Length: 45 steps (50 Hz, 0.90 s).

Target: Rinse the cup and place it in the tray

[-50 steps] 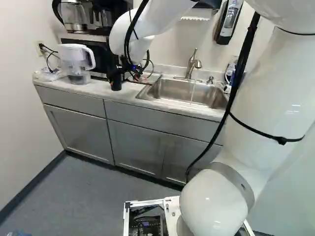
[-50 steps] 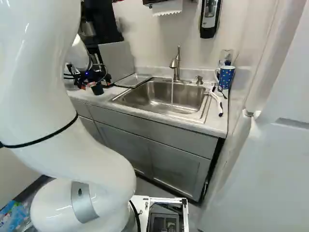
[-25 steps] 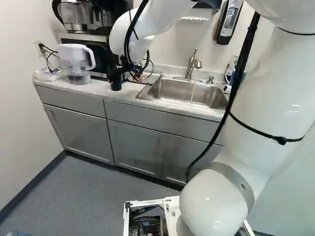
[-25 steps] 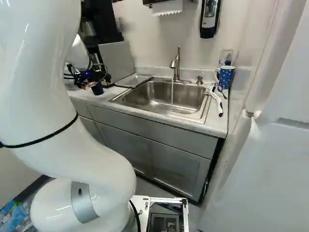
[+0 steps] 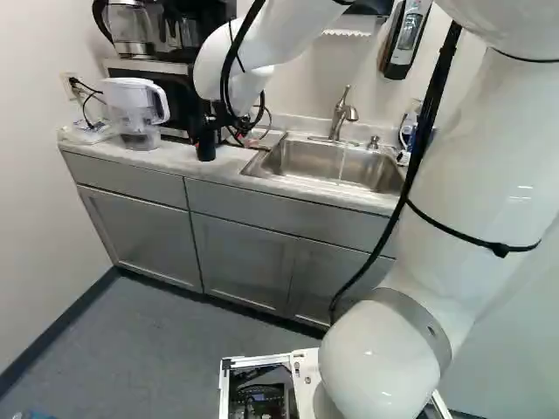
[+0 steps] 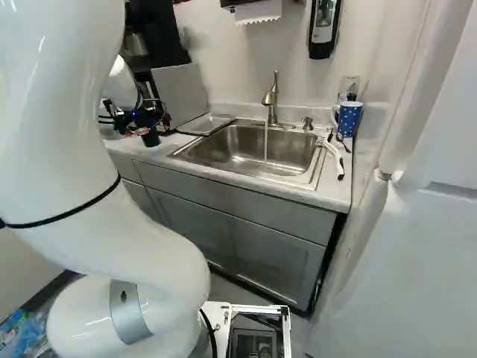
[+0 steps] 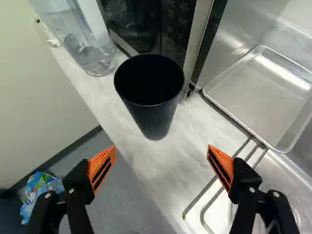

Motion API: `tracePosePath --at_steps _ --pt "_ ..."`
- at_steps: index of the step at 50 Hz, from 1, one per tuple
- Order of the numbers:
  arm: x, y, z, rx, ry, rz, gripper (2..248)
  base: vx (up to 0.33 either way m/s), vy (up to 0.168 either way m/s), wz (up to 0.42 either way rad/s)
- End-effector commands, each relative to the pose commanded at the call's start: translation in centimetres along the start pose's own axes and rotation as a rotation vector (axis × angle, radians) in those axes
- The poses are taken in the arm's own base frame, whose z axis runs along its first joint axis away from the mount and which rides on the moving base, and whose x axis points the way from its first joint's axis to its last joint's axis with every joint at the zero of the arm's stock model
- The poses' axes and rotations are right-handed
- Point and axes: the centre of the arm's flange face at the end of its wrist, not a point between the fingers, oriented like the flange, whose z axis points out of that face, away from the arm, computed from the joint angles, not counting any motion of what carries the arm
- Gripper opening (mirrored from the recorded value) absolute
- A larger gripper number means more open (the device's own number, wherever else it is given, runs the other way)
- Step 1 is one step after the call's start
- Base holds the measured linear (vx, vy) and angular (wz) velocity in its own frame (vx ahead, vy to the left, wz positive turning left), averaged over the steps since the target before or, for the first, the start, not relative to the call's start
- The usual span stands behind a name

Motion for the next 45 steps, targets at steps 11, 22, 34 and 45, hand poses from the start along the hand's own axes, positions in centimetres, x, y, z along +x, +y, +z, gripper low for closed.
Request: tracePosePath --at_steps 11,22,34,45 --pt "-0.7 -0.2 0.9 0.002 0.006 -0.002 247 0.000 0.000 0.000" --pt "-1.3 -0.4 1.7 0.005 0.021 -0.005 247 0.000 0.000 0.000" --pt "-1.8 -0.5 2.7 0.007 0.046 -0.007 247 0.000 0.000 0.000" --pt "-1.9 -0.5 3.5 0.008 0.076 -0.007 247 0.000 0.000 0.000"
